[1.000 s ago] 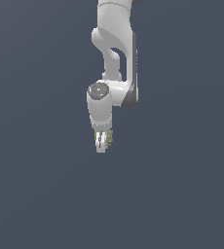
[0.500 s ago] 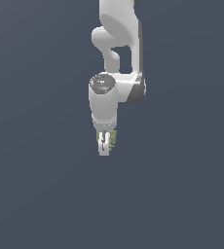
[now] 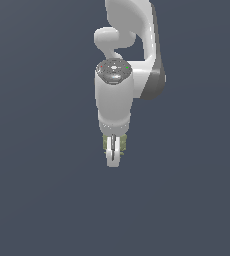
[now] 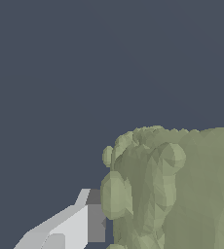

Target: Pick up the object and move it to a goal position.

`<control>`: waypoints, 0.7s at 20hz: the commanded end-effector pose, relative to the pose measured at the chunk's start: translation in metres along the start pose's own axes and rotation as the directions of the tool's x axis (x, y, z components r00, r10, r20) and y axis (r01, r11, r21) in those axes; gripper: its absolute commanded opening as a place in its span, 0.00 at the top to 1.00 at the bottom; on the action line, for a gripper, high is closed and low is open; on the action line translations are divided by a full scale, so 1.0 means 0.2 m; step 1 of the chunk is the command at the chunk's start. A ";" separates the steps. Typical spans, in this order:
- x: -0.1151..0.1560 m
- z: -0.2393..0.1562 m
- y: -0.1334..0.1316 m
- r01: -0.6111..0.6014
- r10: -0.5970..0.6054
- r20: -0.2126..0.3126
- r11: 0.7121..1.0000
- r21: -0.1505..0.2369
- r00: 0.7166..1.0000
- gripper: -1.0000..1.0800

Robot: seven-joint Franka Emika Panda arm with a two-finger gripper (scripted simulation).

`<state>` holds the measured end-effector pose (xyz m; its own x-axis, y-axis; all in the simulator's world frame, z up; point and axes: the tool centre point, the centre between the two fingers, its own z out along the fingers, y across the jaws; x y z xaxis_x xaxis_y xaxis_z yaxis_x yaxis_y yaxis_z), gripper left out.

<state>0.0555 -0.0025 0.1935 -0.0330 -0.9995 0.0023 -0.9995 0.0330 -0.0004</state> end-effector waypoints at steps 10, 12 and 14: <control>-0.09 -0.24 -0.19 0.000 0.000 0.002 1.000 -0.001 1.000 1.00; -0.10 -0.25 -0.20 0.000 0.000 0.002 1.000 -0.001 1.000 1.00; -0.10 -0.27 -0.22 0.000 0.000 0.002 1.000 -0.001 1.000 1.00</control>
<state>0.0971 0.0155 0.2446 -0.0323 -0.9995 0.0003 -0.9995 0.0323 -0.0001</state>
